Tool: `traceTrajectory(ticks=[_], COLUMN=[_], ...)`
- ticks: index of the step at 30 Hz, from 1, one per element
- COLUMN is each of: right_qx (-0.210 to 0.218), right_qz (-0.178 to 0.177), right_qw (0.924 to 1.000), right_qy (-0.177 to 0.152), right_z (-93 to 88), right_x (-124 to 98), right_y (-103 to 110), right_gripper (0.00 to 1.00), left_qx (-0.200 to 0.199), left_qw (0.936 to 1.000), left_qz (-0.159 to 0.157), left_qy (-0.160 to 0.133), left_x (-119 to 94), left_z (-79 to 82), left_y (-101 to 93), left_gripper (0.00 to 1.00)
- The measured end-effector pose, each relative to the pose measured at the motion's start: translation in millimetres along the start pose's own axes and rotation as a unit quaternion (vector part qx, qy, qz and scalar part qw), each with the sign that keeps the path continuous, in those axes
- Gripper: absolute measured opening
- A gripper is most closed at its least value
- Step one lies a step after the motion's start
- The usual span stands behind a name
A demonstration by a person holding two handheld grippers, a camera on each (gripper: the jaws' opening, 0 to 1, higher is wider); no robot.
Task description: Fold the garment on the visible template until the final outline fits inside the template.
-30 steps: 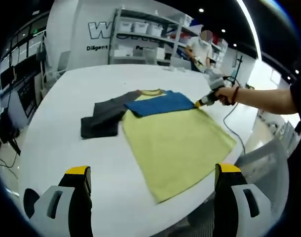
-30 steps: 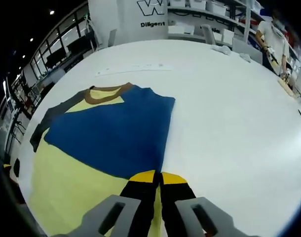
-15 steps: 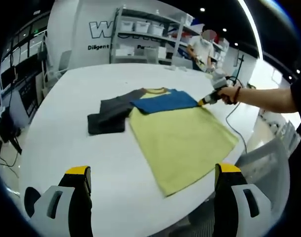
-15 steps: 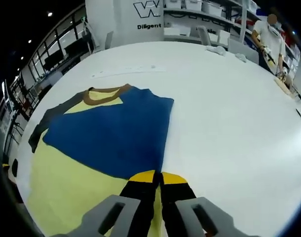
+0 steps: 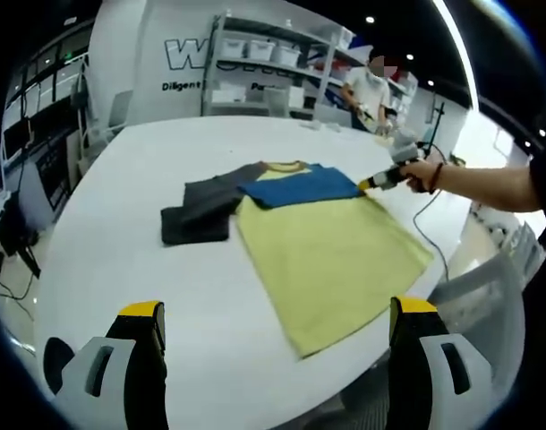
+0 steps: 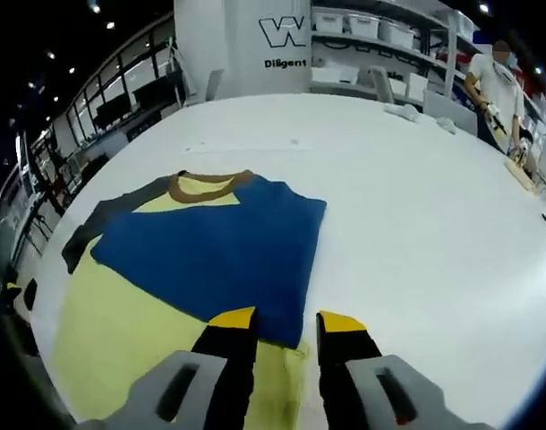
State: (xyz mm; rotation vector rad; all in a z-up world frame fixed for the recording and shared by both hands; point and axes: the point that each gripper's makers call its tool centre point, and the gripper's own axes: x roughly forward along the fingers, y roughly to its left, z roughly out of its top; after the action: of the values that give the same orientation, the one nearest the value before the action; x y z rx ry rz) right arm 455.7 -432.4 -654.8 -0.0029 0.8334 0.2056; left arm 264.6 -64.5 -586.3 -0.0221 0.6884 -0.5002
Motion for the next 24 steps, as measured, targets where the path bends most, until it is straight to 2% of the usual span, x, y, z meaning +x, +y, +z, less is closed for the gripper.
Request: traceTrajectory(ticks=[7,14,18,22,24], right_qx=[-0.022,-0.042,-0.031,-0.036,-0.039], right_qz=[0.041,0.057,0.065,0.075,0.078], right_qw=[0.9988,0.9973,0.997,0.9961,0.9957], right_qy=[-0.015,-0.02,-0.026,-0.03,-0.033], right_z=[6.4,10.1,12.3,12.6,12.2], right_x=[-16,-20,-19,-22,-26], right_y=[27,30,31,35,37], right_gripper=[0.56,0.77,0.9,0.99,0.99], left_qx=[0.004,0.006,0.008,0.01,0.012], left_qw=[1.0,0.9999,0.9999,0.9999,0.9999], left_qz=[-0.008,-0.009,-0.01,-0.01,-0.01], left_qy=[-0.002,-0.002,-0.002,-0.002,-0.001], left_x=[3,2,2,2,1], left_z=[2.3,2.8,3.1,3.7,3.8], left_y=[-5.8,-7.3,-7.9,-8.8,-8.7], left_gripper=[0.99,0.99,0.99,0.99,0.99])
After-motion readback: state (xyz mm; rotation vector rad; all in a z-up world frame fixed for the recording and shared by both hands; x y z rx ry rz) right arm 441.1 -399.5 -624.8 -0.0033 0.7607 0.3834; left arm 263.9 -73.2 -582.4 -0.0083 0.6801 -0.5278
